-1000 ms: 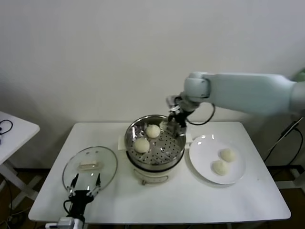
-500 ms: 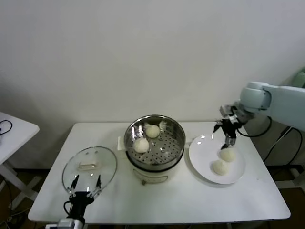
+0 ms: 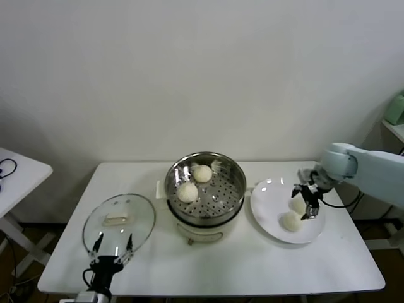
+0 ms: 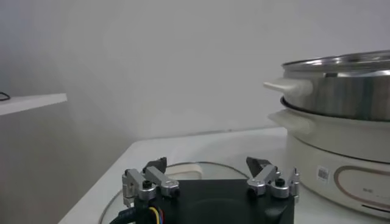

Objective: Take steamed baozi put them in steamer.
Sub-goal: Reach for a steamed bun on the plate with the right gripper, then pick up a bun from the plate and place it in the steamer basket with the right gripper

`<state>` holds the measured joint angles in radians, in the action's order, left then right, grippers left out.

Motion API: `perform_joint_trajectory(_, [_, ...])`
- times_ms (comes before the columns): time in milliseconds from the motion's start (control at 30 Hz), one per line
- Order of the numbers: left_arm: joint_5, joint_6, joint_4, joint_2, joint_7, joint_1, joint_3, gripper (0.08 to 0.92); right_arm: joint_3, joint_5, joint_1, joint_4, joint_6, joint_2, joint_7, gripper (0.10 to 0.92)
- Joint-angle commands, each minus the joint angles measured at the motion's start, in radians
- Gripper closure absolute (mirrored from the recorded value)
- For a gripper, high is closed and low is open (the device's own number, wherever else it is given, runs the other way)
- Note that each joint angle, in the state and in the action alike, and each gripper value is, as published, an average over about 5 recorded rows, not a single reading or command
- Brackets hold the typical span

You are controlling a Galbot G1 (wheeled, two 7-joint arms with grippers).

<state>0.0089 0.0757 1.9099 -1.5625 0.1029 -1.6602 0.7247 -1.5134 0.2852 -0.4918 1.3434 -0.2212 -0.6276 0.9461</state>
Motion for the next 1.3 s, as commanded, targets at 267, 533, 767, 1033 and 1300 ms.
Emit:
perform_joint_trajectory(267, [0.01, 0.006, -0.014, 0.0, -0.002, -0.003, 0.002, 0.177, 0.188, -0.136, 0.257, -0.12, 0.015, -0.034, -0.005, 0.203])
perform_joint_trajectory(533, [0.01, 0.006, -0.016, -0.001, -0.003, -0.002, 0.004, 0.177, 0.255, -0.156, 0.306, -0.165, 0.019, -0.068, -0.012, 0.203])
perform_joint_trajectory(767, [0.01, 0.006, -0.014, -0.001, -0.004, -0.001, 0.006, 0.177, 0.272, -0.153, 0.305, -0.167, 0.023, -0.082, -0.011, 0.246])
perform_joint_trajectory(1033, [0.01, 0.006, -0.012, -0.002, -0.007, 0.0, 0.006, 0.177, 0.236, -0.142, 0.258, -0.13, 0.025, -0.064, 0.013, 0.334])
perform_joint_trajectory(1300, [0.011, 0.005, -0.008, -0.006, -0.008, 0.001, 0.004, 0.177, 0.112, -0.087, 0.071, -0.093, 0.064, -0.057, 0.05, 0.395])
